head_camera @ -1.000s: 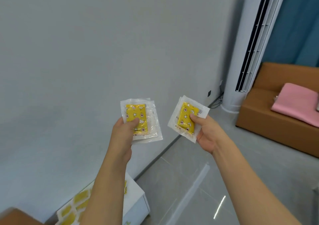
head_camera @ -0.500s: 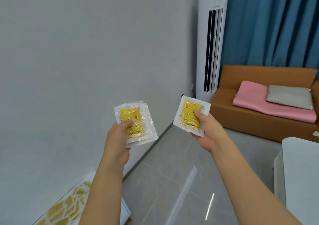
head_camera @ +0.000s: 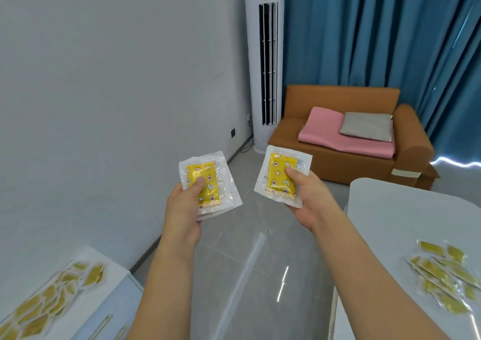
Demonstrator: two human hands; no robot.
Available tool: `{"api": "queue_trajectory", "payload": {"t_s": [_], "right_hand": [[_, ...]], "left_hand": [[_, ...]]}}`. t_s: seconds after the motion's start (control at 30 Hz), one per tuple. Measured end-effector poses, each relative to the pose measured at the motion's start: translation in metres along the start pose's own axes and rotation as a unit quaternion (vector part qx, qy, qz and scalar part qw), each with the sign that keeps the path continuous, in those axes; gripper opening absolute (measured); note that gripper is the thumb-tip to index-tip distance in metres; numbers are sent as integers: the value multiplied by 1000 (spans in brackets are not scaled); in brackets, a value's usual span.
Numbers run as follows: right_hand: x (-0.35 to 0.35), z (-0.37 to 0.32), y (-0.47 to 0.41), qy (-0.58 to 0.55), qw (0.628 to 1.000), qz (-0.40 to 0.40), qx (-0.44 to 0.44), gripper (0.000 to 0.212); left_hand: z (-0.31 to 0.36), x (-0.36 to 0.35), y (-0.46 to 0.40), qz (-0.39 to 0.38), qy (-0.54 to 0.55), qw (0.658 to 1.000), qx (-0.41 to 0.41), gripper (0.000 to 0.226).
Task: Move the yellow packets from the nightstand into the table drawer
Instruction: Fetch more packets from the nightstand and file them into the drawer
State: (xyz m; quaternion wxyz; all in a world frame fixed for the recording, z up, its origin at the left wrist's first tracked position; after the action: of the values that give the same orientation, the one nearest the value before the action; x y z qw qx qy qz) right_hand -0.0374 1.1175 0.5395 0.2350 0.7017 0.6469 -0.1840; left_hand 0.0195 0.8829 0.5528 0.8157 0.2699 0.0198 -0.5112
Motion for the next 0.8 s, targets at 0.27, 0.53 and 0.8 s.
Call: {"api": "queue_trajectory", "payload": {"t_s": [0.27, 0.53, 0.8], "right_hand": [[110, -67, 43, 23, 999, 24, 9, 31], [220, -122, 72, 57, 998, 6, -9, 31], [278, -154, 93, 77, 997, 5, -9, 23]], "left_hand": [[-63, -73, 78, -5, -14, 1000, -2, 13], [-145, -149, 163, 6, -8, 1000, -6, 21], [-174, -189, 197, 10, 13, 1000, -8, 15]]}}
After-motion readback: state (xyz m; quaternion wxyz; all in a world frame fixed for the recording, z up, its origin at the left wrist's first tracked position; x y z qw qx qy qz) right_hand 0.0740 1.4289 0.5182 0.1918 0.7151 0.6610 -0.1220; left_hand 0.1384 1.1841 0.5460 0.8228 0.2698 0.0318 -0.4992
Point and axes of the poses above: each hand's wrist, its own y-axis away from the middle knuckle, its own x-axis out of the back of the hand, z = x × y, the point moved 7 cm from there along -y, towards the middle knuckle, and after that the axes turned 14 degrees about x, right-handed, at the moved point
